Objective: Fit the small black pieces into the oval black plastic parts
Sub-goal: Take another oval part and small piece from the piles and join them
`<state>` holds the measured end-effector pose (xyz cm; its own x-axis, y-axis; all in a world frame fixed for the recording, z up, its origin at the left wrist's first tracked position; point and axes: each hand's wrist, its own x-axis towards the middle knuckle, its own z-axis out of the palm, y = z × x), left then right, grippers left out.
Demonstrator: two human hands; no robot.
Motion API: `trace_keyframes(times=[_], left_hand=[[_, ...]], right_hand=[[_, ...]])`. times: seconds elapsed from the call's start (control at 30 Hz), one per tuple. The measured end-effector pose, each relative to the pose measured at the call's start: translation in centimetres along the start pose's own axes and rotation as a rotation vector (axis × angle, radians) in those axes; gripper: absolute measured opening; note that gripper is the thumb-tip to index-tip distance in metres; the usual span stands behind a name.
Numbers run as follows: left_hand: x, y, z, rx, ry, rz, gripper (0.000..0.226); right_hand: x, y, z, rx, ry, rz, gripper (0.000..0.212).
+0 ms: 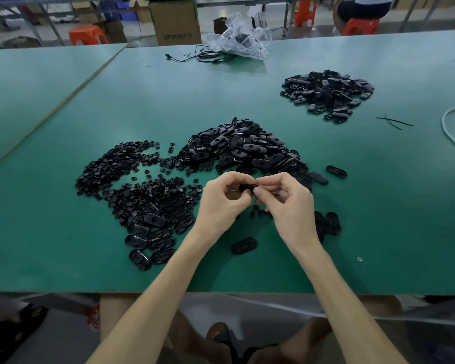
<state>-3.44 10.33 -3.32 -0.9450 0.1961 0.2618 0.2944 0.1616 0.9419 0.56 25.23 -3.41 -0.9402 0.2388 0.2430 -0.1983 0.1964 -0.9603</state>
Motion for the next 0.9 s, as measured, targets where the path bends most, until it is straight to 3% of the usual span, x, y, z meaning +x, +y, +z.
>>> trace_keyframes(times=[0.43, 0.9], left_hand=[[-0.01, 0.04, -0.14, -0.015, -0.002, 0.001, 0.026], [0.24, -0.12, -0.53, -0.07, 0.022, -0.042, 0.019]], right_hand=[[-0.05, -0.13, 0.14, -0.039, 0.006, -0.017, 0.019], [-0.1, -0.41, 0.25, -0.13, 0.012, -0.098, 0.036]])
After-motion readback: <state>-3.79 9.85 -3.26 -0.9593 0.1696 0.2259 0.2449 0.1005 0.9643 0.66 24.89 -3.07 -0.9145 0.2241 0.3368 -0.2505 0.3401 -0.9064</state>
